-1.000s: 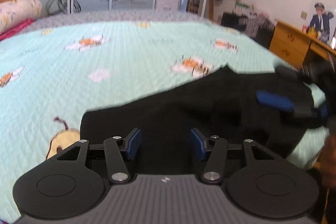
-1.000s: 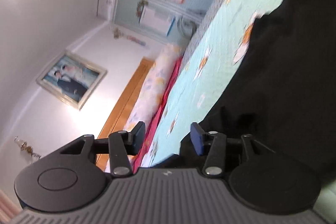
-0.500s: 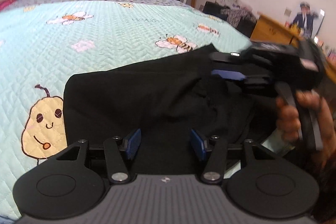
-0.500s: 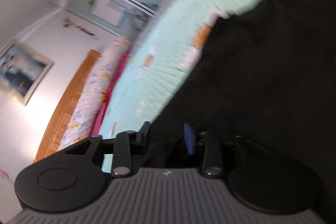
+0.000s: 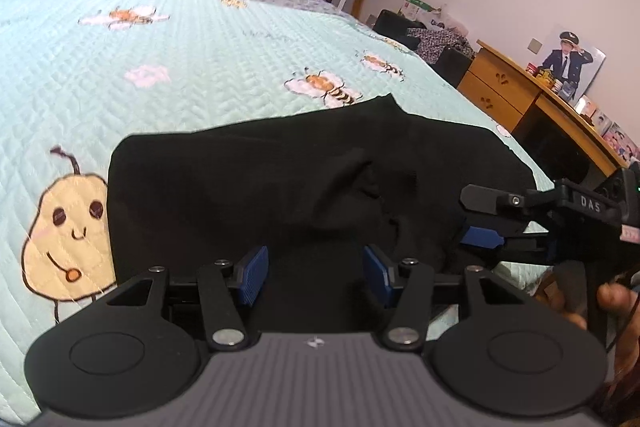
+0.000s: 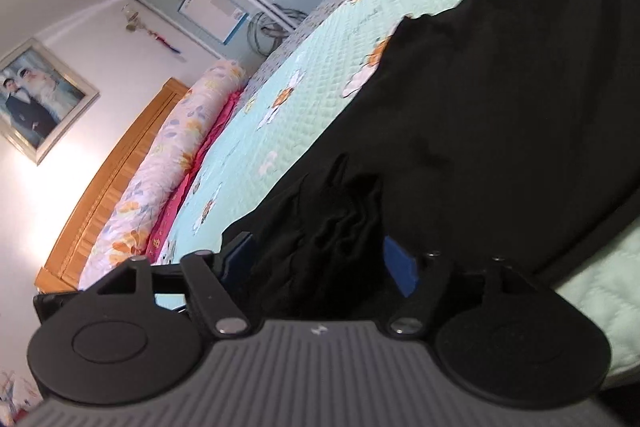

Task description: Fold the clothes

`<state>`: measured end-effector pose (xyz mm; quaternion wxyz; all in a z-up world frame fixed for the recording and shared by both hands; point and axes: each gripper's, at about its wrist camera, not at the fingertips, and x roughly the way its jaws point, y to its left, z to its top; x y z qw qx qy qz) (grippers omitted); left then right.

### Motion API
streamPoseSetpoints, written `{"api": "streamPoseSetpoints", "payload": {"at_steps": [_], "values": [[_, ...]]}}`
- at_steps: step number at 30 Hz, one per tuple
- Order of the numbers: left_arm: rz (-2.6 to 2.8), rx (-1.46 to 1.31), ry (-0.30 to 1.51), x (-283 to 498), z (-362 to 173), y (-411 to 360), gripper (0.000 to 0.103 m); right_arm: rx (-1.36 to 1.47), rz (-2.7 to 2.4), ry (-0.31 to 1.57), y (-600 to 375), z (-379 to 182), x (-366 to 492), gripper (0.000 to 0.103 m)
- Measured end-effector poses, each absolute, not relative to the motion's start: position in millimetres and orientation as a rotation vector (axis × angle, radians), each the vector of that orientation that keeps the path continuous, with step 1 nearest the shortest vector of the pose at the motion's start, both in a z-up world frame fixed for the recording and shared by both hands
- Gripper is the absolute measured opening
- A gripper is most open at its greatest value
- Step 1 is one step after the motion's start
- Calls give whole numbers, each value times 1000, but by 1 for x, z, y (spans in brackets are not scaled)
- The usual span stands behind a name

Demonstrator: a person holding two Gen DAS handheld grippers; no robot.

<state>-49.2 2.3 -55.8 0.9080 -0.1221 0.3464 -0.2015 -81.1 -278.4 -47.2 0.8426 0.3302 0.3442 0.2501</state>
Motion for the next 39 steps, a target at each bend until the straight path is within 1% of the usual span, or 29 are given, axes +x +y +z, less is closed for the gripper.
{"api": "streamPoseSetpoints", "payload": {"at_steps": [2,3,4,5,6,7,9,12,13,15,16,17,19,20,24,28,33,35,36,37,39], "values": [[-411,-264,721,-49,-57,4,55,631,505,726,-270,-45,-79,70],[-406,-265,721,-50,-57,6,55,598,491,726,-267,-44,-78,61],[-403,-266,721,-51,-57,7,56,577,487,728,-265,-44,-78,49],[-401,-269,722,-51,-57,8,56,560,486,731,-263,-45,-78,42],[-399,-271,724,-52,-57,9,56,563,486,728,-264,-47,-77,26],[-397,-273,725,-52,-57,10,56,574,485,721,-266,-48,-77,18],[-397,-276,724,-52,-54,11,56,597,485,703,-270,-50,-77,14],[-414,-286,710,-53,-49,10,56,568,480,616,-271,-36,-82,14],[-429,-288,701,-53,-47,8,57,557,476,588,-274,-31,-84,14],[-461,-266,689,-53,-46,1,64,548,458,579,-284,-33,-83,14],[-458,-245,698,-52,-48,-3,68,545,452,599,-289,-37,-79,15],[-450,-223,720,-50,-54,-8,68,564,430,641,-294,-47,-74,16],[-447,-213,731,-50,-56,-9,68,646,442,658,-306,-61,-71,16],[-447,-213,731,-51,-57,-9,68,654,438,648,-309,-59,-72,16],[-446,-209,730,-52,-58,-8,68,629,401,589,-317,-40,-82,26],[-502,-204,719,-60,-53,-7,68,605,461,548,-309,-21,-90,26],[-577,-183,713,-71,-50,-8,68,612,663,625,-269,-27,-79,26],[-576,-129,718,-76,-58,-15,68,623,675,722,-267,-45,-75,25],[-573,-102,718,-79,-63,-18,68,606,645,763,-270,-54,-76,16],[-571,-87,716,-81,-65,-19,68,618,627,781,-276,-62,-77,0],[-573,-75,709,-81,-66,-20,68,659,613,791,-288,-72,-80,0]]}}
